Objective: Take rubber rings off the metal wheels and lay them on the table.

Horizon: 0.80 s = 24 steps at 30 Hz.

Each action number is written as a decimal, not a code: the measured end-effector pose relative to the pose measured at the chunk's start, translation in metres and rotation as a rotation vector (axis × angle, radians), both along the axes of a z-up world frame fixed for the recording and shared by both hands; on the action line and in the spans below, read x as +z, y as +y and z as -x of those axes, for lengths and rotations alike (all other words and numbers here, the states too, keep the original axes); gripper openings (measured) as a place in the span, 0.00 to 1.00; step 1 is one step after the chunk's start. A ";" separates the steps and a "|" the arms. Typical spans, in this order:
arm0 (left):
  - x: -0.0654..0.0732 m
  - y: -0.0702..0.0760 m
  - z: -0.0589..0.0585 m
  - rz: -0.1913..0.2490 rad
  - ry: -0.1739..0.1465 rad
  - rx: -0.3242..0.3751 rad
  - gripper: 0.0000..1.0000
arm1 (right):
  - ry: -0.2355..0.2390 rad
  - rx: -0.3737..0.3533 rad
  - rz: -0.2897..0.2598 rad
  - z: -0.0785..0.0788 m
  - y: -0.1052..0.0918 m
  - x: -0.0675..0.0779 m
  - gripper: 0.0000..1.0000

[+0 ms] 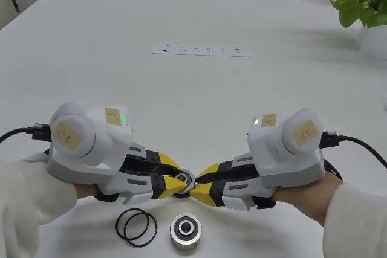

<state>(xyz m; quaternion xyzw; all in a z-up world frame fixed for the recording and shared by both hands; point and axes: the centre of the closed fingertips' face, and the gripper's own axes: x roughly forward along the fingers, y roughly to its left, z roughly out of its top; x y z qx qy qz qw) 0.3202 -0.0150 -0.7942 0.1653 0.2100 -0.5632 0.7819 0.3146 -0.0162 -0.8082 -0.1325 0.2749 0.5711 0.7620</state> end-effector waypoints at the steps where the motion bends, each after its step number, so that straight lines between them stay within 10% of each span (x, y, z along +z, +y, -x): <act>1: 0.000 0.000 0.000 0.000 0.000 0.001 0.14 | 0.001 -0.001 0.001 0.000 0.000 0.000 0.10; 10: 0.000 -0.001 0.001 0.001 0.005 0.004 0.14 | 0.003 -0.017 0.015 -0.003 -0.003 -0.002 0.00; 24: 0.001 -0.002 0.004 0.010 -0.003 -0.010 0.14 | 0.044 -0.013 0.010 0.003 -0.003 -0.001 0.10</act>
